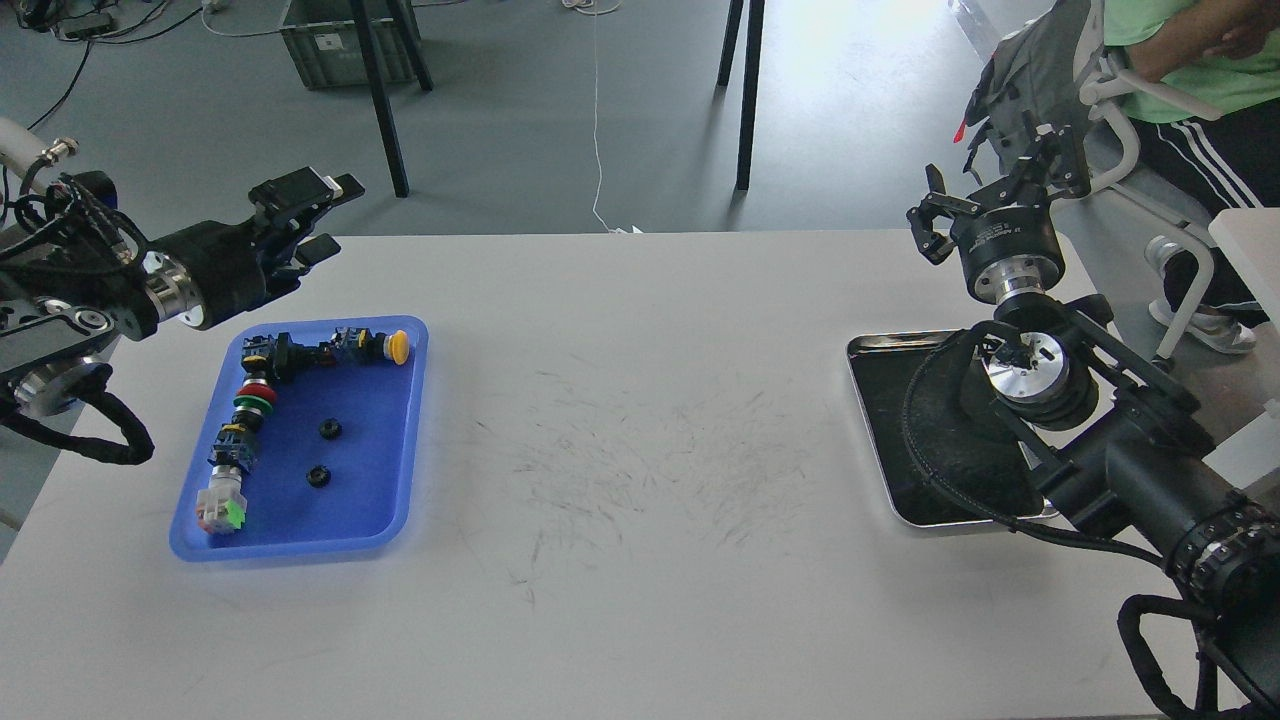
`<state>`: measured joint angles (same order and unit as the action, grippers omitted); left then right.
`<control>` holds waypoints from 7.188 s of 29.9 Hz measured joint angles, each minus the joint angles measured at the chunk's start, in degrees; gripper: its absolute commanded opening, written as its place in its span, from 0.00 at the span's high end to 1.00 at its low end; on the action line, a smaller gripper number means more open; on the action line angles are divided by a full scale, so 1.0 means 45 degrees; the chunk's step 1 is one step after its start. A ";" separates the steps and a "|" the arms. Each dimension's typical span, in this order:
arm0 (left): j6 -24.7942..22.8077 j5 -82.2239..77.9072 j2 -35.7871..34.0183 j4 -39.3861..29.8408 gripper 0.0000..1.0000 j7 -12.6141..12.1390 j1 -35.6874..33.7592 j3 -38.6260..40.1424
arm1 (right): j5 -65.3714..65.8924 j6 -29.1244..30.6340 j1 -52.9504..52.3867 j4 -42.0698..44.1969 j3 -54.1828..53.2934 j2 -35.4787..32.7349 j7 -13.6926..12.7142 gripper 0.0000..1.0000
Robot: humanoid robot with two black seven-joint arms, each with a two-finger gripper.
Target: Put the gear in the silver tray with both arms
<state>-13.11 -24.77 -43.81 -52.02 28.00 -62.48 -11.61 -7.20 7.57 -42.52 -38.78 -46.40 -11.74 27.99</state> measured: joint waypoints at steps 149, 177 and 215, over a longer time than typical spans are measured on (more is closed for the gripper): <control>0.4648 -1.5263 0.0250 0.1489 0.78 0.0004 0.3428 0.0082 | 0.0117 0.0134 0.0312 0.0083 0.0370 -0.0126 0.0001 0.01; 0.3367 -1.5045 0.5121 -0.0420 0.79 -0.0002 -0.0553 0.0094 | 0.0248 -0.0040 0.0003 0.0100 0.0484 -0.0186 0.0001 0.01; 0.2910 -1.4108 0.9735 0.3467 0.57 -0.0001 0.0768 -0.0682 | 0.0335 -0.0179 -0.0200 0.0143 0.1027 -0.0537 0.0001 0.01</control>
<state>-0.01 -88.26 0.00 -36.42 28.00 -59.03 -14.68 -5.70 6.77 -43.42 -38.14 -41.78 -14.15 28.00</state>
